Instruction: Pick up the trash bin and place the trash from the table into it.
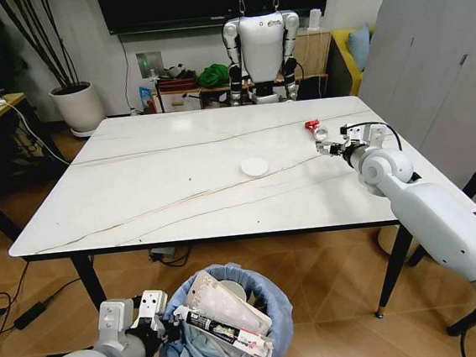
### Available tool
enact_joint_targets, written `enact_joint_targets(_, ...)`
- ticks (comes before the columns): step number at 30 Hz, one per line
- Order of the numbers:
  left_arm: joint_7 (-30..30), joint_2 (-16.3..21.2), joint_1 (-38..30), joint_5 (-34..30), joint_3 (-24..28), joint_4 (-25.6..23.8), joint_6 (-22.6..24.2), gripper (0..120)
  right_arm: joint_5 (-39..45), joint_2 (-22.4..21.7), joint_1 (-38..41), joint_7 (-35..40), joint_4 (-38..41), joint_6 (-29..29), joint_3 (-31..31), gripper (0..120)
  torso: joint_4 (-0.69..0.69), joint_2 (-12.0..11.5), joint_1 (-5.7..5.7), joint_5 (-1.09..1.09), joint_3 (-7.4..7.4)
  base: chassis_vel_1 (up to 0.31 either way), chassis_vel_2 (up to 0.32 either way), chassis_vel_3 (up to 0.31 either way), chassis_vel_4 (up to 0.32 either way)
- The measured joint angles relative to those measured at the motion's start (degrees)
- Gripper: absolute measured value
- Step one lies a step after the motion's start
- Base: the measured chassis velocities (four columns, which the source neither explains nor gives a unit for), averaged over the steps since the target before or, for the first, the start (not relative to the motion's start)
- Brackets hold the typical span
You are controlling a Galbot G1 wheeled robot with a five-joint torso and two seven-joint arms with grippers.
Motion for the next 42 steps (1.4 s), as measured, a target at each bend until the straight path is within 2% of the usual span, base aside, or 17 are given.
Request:
enact_joint_targets(8,0.5,0.1,0.2,0.0,-0.7,0.0,0.0,0,-3.7,5.0,10.7,-5.2,-14.5,2.7,-5.5,100,0.02,0.0,0.0,-0.02,0.0,0.0,0.0,0.0,0.0)
enact_joint_targets(14,0.5,0.1,0.2,-0.2,-1.1,0.0,0.0,0,-6.3,9.6,14.1,-8.7,-23.1,5.0,-7.3,100,0.0,0.0,0.01,-0.01,0.01,0.0,0.0,0.0,0.0)
enact_joint_targets(17,0.5,0.1,0.2,-0.4,-1.4,0.0,0.0,0,-7.8,12.8,15.7,-10.6,-27.7,6.3,-7.8,100,0.04,0.0,0.01,-0.01,0.01,0.0,0.0,0.0,0.0)
enact_joint_targets(27,0.5,-0.1,0.4,-0.4,-1.6,0.0,0.0,0,-9.6,14.7,16.8,-9.9,-31.8,6.3,-7.6,100,0.0,0.0,0.0,-0.01,0.0,0.0,0.0,0.0,0.0)
enact_joint_targets(42,0.8,-0.7,0.3,0.0,-1.8,0.0,0.0,0,-12.1,17.3,20.3,-10.9,-40.8,8.3,-7.2,100,0.02,0.0,0.0,-0.01,0.0,0.0,0.0,0.0,0.0)
